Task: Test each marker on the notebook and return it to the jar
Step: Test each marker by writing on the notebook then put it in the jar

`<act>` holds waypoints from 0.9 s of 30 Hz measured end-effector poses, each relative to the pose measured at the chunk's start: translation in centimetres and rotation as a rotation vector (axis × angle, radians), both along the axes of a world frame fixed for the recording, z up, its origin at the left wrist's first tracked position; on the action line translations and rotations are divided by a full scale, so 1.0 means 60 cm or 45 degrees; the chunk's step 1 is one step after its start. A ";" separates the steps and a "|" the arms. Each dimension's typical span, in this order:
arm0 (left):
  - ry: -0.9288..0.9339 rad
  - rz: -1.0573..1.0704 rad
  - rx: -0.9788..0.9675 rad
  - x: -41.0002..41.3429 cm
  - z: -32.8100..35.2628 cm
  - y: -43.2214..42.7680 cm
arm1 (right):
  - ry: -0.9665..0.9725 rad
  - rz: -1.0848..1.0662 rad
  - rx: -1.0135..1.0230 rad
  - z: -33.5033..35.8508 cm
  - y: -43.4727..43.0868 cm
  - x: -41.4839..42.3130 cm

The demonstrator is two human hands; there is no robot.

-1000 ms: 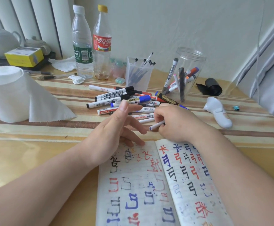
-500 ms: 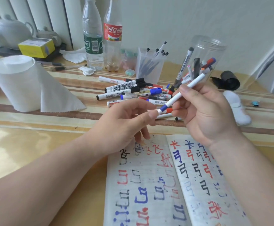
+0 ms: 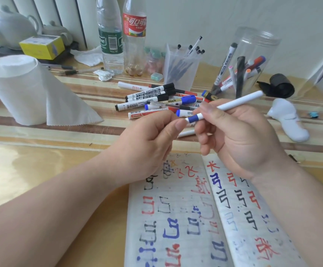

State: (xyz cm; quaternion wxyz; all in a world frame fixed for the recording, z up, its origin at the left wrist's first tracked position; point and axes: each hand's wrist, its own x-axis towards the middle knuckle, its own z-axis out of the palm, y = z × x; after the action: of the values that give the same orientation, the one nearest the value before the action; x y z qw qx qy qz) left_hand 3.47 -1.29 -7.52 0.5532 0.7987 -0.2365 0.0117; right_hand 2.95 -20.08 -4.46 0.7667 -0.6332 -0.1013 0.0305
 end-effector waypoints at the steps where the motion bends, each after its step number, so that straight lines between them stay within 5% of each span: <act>1: 0.005 -0.025 -0.029 -0.001 0.002 -0.003 | -0.029 -0.022 0.018 0.001 0.001 -0.001; 7: 0.210 -0.211 -0.281 0.008 0.012 0.003 | -0.061 -0.113 0.104 0.011 -0.005 0.003; 11: 0.331 -0.087 -0.373 0.020 0.012 0.045 | -0.134 -0.181 0.168 0.028 -0.046 0.014; 16: 0.361 -0.050 -0.167 0.023 0.017 0.044 | 0.078 0.543 -0.397 0.003 -0.018 -0.021; 20: 0.363 -0.019 -0.023 0.024 0.017 0.044 | 0.008 0.453 -0.705 -0.012 0.011 -0.028; 27: 0.291 -0.027 0.123 0.026 0.011 0.038 | -0.111 0.361 -0.844 -0.017 0.031 -0.040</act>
State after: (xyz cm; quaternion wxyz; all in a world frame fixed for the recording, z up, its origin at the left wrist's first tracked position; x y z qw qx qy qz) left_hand 5.03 0.97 -6.83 0.5374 0.8180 -0.1807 -0.0969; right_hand 0.54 -18.25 -5.48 0.5031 -0.8277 -0.2051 0.1406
